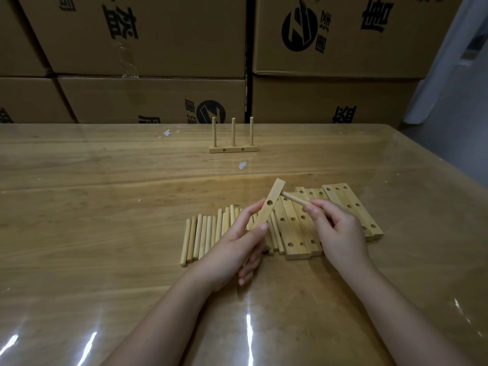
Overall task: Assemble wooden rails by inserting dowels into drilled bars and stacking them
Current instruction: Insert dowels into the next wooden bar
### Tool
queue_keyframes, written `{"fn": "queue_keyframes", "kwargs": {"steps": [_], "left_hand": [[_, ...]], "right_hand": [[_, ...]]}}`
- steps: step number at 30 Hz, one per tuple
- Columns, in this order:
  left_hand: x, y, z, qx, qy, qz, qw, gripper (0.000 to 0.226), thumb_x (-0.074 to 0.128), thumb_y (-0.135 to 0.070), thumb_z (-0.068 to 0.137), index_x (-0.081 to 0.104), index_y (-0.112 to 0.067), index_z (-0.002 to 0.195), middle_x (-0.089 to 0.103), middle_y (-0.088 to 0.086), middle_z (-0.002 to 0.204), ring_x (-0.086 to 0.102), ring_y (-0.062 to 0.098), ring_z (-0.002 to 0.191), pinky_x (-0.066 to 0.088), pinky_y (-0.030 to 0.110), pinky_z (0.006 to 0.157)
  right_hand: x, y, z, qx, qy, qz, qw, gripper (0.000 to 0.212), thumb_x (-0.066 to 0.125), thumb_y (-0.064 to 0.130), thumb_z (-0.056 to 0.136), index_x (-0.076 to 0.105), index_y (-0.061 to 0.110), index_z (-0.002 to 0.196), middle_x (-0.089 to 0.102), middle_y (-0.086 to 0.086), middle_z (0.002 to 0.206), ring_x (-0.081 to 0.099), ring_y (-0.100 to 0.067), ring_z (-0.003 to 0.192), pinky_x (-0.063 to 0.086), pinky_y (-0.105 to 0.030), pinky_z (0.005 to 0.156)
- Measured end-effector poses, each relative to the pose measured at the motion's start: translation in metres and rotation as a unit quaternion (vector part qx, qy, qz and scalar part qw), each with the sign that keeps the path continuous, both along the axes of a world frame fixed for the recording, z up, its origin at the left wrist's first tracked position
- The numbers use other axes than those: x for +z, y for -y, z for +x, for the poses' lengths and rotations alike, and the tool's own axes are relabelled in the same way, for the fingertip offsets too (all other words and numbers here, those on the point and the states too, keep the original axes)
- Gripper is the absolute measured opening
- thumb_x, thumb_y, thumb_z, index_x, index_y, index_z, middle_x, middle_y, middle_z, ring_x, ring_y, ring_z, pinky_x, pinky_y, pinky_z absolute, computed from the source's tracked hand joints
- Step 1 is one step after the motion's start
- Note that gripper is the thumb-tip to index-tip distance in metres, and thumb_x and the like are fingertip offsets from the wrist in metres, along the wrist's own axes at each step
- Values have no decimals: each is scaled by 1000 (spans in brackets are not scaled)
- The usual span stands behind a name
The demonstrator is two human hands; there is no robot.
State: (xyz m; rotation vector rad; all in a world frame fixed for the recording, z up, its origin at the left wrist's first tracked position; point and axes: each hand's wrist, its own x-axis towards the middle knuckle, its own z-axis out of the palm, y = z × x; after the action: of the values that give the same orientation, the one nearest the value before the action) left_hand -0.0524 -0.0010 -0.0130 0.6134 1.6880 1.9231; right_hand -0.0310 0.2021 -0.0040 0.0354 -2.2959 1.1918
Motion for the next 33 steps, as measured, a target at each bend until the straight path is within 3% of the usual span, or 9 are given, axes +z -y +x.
{"fn": "queue_keyframes", "kwargs": {"steps": [4,10,16,19,23,26,33], "left_hand": [[1,0,0,1,2,0,1000,47,52,-39,93,35,-56,133,39,4,60,33,9,38,34,21,33],[3,0,1,1,4,-3,1000,48,51,-39,93,33,-56,135,39,3,60,33,10,38,34,21,33],[3,-1,0,-8,62,64,996,48,54,-37,92,39,-50,136,40,2,59,33,8,37,34,19,32],[3,0,-2,-15,95,100,990,50,55,-35,90,41,-45,137,39,2,58,32,7,36,33,18,31],[3,1,-2,-10,112,127,986,50,56,-34,89,44,-42,137,39,1,57,32,6,35,32,17,30],[3,2,-3,-9,114,129,985,48,54,-32,91,43,-42,137,38,1,57,31,6,35,31,16,30],[2,0,-3,-6,91,97,991,44,53,-35,91,45,-49,131,38,1,57,30,7,35,31,18,30]], "right_hand": [[2,0,1,10,12,-11,1000,15,55,20,92,68,21,97,57,5,59,46,-4,49,32,-13,40],[2,-1,2,25,30,-20,999,16,52,22,93,68,22,93,50,8,53,42,-2,45,29,-11,39],[8,3,2,56,1,-47,997,17,52,25,92,60,36,103,59,20,66,46,-1,50,32,-11,40],[8,3,1,44,-13,-36,998,24,51,32,90,58,28,112,56,9,64,46,-2,48,31,-10,40],[5,-2,0,2,-25,18,1000,21,46,40,90,59,24,96,49,6,62,44,-7,49,33,-16,40],[4,-3,-1,-7,-38,80,996,31,38,43,90,57,19,88,47,8,59,42,-8,48,32,-21,41],[1,-2,-3,-5,-37,67,997,36,32,46,90,54,19,82,43,8,55,43,-8,51,34,-20,42]]}}
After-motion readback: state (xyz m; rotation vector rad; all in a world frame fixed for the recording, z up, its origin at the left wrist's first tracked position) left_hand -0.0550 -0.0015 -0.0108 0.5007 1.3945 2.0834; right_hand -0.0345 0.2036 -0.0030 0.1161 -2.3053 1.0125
